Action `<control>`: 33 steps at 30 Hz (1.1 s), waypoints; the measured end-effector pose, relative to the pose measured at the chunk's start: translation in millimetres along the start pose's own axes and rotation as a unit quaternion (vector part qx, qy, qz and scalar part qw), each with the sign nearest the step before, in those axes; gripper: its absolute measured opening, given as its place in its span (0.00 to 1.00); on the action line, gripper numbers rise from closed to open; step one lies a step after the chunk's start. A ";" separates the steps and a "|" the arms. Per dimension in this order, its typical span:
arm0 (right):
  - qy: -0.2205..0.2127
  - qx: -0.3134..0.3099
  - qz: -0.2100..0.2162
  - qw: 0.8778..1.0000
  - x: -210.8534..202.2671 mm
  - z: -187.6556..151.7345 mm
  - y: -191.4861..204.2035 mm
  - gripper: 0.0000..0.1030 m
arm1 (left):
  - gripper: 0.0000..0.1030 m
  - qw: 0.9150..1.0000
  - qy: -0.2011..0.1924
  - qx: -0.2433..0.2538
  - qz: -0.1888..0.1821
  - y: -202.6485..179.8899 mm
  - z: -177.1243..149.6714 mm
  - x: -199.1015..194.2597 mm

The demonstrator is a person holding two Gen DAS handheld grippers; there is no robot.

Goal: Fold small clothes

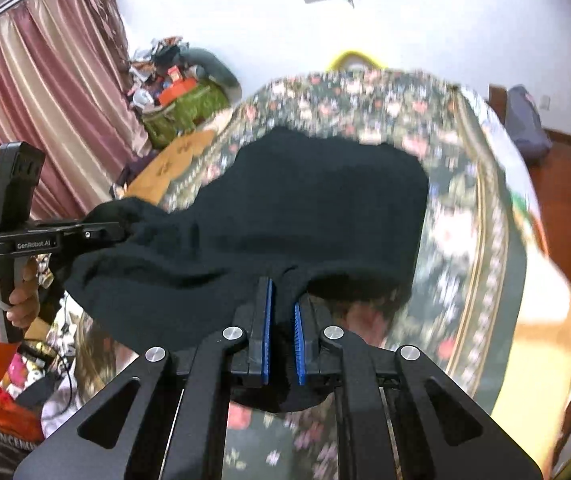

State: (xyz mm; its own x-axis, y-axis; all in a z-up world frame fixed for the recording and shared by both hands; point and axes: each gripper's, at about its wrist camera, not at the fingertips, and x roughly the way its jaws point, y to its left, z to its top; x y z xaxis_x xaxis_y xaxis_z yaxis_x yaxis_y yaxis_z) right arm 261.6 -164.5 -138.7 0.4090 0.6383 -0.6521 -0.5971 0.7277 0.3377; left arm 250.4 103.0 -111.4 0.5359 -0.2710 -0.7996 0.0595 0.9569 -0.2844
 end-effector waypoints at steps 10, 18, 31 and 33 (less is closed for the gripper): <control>-0.013 -0.006 -0.036 0.999 37.8 79.3 -30.8 0.08 | 0.07 0.999 -0.014 -0.047 0.001 36.3 100.0 46.3; 0.015 0.038 -0.042 0.998 104.0 108.6 -82.9 0.08 | 0.07 0.996 0.016 -0.076 0.035 81.4 134.6 129.8; 0.016 0.049 -0.075 0.996 97.3 93.1 -114.7 0.44 | 0.66 0.993 -0.012 -0.030 0.111 101.1 125.4 120.8; 0.005 0.034 -0.076 0.996 84.5 91.5 -108.2 0.44 | 0.67 0.993 -0.025 -0.027 0.114 100.7 121.4 102.6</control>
State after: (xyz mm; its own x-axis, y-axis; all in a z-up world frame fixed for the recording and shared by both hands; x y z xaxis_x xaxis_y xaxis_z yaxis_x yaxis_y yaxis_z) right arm 424.0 -166.4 -168.2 0.4846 0.5165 -0.7060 -0.4800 0.8317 0.2790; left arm 413.6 184.2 -157.8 0.5718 -0.0404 -0.8194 -0.1127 0.9854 -0.1272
